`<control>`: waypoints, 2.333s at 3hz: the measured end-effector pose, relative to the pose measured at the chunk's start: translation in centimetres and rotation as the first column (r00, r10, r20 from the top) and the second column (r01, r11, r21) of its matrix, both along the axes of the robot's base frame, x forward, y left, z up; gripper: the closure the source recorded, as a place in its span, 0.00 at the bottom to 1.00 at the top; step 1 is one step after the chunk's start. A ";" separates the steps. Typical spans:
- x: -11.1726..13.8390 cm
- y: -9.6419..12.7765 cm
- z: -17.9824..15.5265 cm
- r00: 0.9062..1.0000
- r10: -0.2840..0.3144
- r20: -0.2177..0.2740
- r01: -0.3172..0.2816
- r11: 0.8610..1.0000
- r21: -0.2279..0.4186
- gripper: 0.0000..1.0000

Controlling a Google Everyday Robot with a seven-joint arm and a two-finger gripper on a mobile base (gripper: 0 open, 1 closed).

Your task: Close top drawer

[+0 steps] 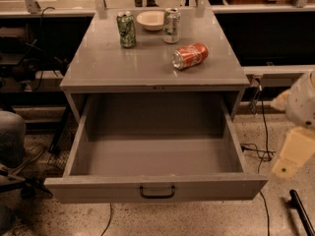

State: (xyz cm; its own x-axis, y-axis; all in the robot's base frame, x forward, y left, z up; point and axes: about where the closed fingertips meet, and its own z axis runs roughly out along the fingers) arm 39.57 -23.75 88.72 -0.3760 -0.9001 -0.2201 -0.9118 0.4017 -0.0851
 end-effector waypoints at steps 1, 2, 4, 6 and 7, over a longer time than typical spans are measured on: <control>-3.0 -1.5 -5.5 0.993 -0.080 -0.084 0.083 0.996 0.034 0.00; -5.3 -2.9 -9.3 0.981 -0.144 -0.130 0.153 0.986 0.065 0.00; -7.3 -2.3 -14.5 0.974 -0.162 -0.160 0.182 0.976 0.121 0.38; -6.3 -0.4 -18.5 0.972 -0.189 -0.140 0.209 0.967 0.146 0.84; -4.6 1.4 -20.9 0.972 -0.208 -0.113 0.225 0.959 0.171 1.00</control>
Offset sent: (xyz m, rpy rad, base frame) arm -0.0790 -0.0454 -0.1389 0.1219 0.1738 -0.2344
